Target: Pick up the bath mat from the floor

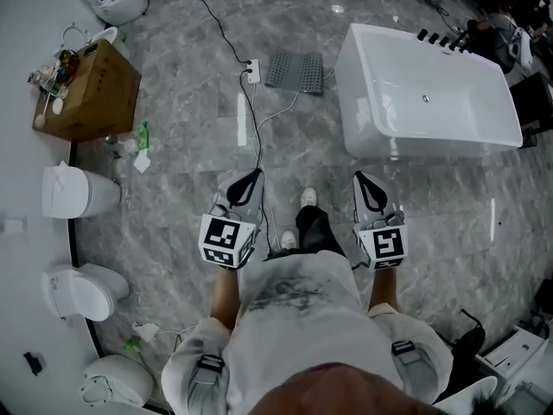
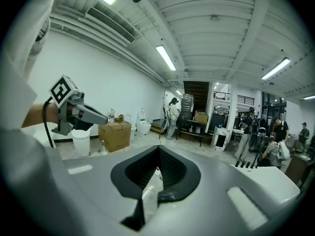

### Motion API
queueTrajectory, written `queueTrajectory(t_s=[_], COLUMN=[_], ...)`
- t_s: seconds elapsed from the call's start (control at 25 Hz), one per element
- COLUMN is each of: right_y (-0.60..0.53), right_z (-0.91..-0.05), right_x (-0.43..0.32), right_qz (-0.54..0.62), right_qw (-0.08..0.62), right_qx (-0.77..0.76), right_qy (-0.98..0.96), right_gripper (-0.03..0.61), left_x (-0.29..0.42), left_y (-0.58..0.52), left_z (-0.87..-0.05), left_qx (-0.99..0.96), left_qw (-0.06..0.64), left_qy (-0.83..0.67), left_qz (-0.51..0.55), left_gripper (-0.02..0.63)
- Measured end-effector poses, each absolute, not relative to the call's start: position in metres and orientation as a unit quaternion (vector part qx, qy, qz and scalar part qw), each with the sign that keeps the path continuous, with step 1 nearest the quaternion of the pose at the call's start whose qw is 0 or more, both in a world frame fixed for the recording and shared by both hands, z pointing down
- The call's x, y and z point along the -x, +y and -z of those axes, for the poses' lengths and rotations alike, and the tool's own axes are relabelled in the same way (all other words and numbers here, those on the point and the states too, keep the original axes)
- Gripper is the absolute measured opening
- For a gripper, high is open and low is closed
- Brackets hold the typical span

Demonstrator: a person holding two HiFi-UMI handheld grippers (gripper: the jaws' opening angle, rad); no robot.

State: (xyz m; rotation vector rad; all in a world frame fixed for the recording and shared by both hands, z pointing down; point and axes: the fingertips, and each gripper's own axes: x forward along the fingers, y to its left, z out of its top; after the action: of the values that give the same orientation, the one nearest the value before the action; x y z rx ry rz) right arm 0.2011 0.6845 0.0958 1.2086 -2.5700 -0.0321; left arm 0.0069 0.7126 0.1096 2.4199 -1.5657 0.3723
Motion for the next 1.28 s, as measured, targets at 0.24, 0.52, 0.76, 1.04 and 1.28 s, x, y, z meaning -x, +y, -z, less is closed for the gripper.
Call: queueTrajectory(t_s=[0.24,0.52,0.76,1.04,1.28], right_y=[0.634,0.562,0.504,0.457,0.427], right_z=[-0.100,-0.092,-0.092,-0.074,-0.074], right_x=[-0.193,-0.196,-0.205,-0.208,-0.202], right_qz=[0.010,0.012,0.015,0.022,0.022], right_qw=[0.144,0.130,0.132,0.116,0.113], right_qx=[-0.395,-0.381,-0.375,-0.368,-0.367], right_qy=[-0.907,-0.915,-0.918,-0.922,-0.923], right_gripper=[0.002,0.002,0.002,0.002,0.002], left_x=[-0.003,-0.005,-0.011,-0.015,-0.011], left_y=[0.664,0.602,0.551,0.504,0.473], left_z=[-0.112,-0.108,-0.108,-0.096,-0.101], left_qx=[-0.819,-0.808,-0.802,-0.801,-0.801], left_qw=[0.116,0.123,0.121,0.113,0.117], left_qy=[-0.547,-0.559,-0.567,-0.572,-0.570], left_qz=[-0.132,-0.137,-0.144,-0.137,-0.143], left_gripper=[0.005,0.005,0.005,0.005,0.005])
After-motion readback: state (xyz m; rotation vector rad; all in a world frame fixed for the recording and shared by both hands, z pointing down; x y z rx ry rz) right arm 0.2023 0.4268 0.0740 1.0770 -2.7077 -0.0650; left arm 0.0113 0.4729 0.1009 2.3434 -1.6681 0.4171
